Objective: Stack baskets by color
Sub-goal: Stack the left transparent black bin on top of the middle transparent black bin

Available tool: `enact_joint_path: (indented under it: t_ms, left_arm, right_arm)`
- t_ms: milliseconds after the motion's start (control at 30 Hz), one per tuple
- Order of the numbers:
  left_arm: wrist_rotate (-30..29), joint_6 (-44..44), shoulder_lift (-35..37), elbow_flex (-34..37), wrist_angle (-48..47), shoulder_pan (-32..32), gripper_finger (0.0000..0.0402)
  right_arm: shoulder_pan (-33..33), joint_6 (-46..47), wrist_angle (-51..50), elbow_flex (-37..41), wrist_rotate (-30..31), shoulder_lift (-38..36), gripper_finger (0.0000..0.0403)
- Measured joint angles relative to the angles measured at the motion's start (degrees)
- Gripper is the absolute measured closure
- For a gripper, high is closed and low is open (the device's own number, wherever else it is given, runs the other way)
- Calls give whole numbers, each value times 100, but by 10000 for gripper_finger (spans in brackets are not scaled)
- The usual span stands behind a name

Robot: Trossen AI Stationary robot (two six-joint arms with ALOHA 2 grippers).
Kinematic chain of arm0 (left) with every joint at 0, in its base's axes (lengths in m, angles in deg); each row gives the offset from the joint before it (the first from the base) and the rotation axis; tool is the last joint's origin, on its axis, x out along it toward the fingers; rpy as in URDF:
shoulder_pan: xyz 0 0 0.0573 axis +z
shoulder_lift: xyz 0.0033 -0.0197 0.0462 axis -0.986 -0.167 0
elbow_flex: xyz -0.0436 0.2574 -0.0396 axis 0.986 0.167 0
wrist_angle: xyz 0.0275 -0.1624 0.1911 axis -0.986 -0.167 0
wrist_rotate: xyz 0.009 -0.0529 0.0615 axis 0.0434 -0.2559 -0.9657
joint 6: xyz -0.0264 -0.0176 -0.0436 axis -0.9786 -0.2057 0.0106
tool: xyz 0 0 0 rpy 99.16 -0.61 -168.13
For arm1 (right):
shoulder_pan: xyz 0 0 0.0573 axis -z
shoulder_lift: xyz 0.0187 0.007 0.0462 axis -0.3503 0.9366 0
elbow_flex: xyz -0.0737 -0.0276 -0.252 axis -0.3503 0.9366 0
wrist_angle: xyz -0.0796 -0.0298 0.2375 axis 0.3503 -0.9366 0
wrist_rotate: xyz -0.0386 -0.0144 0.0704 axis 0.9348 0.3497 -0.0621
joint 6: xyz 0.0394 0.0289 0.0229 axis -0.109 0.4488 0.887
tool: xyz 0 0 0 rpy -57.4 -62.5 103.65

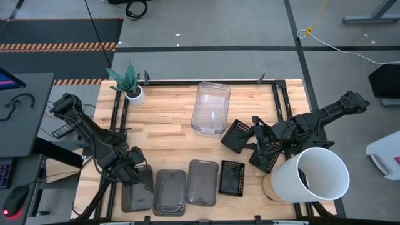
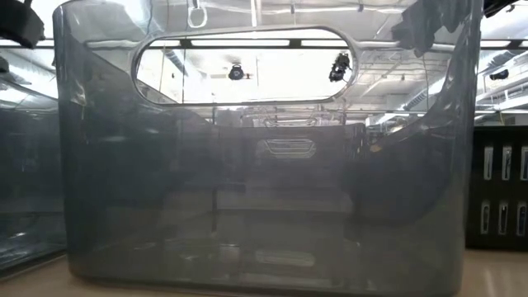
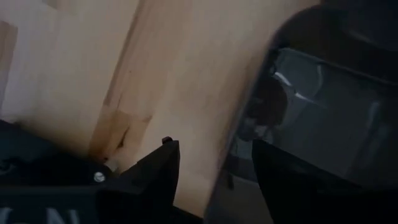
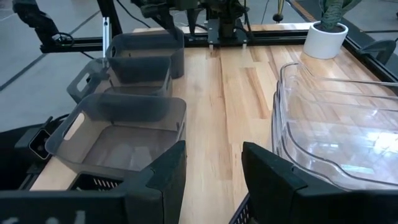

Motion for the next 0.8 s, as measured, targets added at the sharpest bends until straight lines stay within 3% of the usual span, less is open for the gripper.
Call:
enact_joint_path:
  t_ms: [233, 467, 633, 800]
  left_arm:
    - [144, 169, -1, 426, 482, 35, 196]
    - [354, 174, -7, 767, 1046, 121, 230]
    - [398, 227, -11, 824, 1128, 211, 287]
    - [443, 478, -11, 818, 1148, 256, 381]
  right_arm:
    - [0, 15, 2, 0, 0, 0, 242]
    - [0, 15, 2, 0, 0, 0, 242]
    - [-2, 79, 2, 0, 0, 0, 242]
    - [-2, 155, 3, 0, -2, 0, 242]
